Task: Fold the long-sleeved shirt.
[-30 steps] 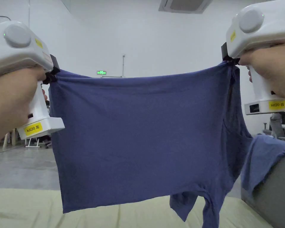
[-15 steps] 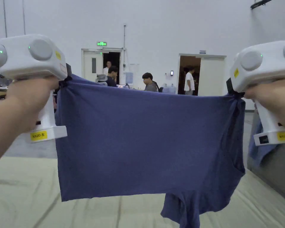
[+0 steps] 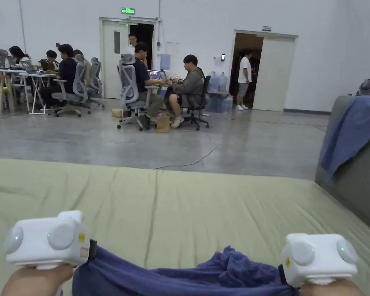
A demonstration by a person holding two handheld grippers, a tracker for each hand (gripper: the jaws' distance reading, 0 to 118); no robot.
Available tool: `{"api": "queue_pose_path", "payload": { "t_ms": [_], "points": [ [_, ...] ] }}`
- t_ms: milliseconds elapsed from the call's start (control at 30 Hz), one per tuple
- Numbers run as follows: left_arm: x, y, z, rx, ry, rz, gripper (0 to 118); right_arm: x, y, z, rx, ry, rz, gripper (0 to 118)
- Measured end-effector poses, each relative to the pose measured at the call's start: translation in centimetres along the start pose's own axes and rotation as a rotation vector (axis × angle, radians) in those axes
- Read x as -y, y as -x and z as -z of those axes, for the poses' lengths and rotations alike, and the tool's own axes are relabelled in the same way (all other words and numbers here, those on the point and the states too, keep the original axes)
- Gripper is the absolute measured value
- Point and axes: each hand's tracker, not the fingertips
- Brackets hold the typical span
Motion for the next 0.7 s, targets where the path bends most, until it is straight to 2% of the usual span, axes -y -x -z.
{"api": "queue_pose_path", "payload": {
  "t_ms": [67, 133, 200, 333, 533, 600, 667, 700],
  "points": [
    [3.6, 1.0, -1.7, 0.014, 0.055, -0.012, 0, 4.0, -0.6, -1.1, -0.039, 0.040, 0.018, 0],
    [7.3, 1.3, -4.1, -0.017, 0.101, -0.003, 0, 8.2, -0.7, -3.3, -0.032, 0.058, 0.015, 0],
    [10.9, 1.9, -7.4, 0.013, 0.094, -0.011, 0, 12.0, -1.0, -5.9, -0.038, 0.058, 0.003, 0],
    [16.3, 3.5, -13.6, 0.032, 0.097, -0.044, 0, 19.6, -2.5, -11.0, -0.088, 0.059, 0.037, 1],
    [24.3, 4.9, -22.3, 0.070, 0.116, 0.000, 0, 30.2, -3.9, -17.3, -0.124, 0.079, 0.003, 1],
    [27.2, 4.8, -24.2, 0.055, 0.180, 0.064, 0, 33.1, -3.9, -19.0, -0.139, 0.087, -0.018, 1],
    [29.8, 4.8, -25.8, 0.056, 0.193, 0.083, 0, 35.8, -3.8, -20.3, -0.141, 0.091, -0.078, 0],
    [30.8, 4.8, -26.2, 0.057, 0.198, 0.086, 0, 36.8, -3.8, -20.7, -0.139, 0.093, -0.076, 0]
  ]
}}
